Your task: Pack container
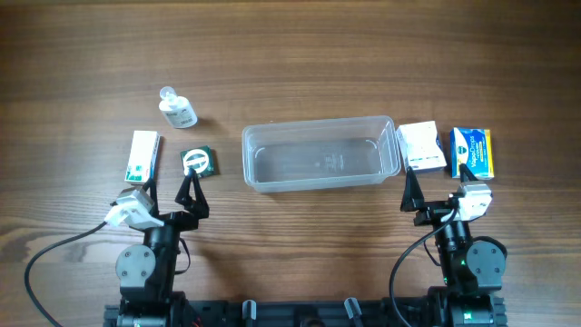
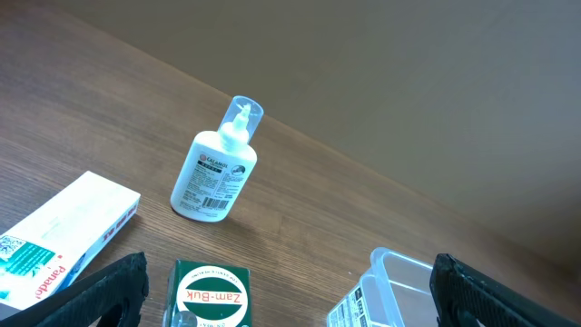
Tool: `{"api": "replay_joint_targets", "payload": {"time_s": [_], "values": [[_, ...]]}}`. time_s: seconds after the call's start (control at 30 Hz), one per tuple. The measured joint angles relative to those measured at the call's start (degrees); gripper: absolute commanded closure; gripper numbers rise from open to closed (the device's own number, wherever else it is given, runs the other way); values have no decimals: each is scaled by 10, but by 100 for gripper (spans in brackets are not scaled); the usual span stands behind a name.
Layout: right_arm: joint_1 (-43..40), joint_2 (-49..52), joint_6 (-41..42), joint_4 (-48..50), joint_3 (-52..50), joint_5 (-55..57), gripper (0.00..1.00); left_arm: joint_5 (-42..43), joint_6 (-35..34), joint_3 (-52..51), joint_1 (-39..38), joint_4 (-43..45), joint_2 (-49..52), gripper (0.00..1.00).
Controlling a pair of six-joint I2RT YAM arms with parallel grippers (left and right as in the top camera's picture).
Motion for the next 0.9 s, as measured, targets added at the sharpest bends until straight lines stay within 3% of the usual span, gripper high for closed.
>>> {"api": "replay_joint_targets", "payload": {"time_s": [0.6, 0.9], "values": [[0, 0, 3, 15, 0, 0, 0, 0, 0, 0, 0, 0, 0, 0], [0, 0, 225, 29, 12, -115, 0, 0, 0, 0, 0, 0, 0, 0]]}}
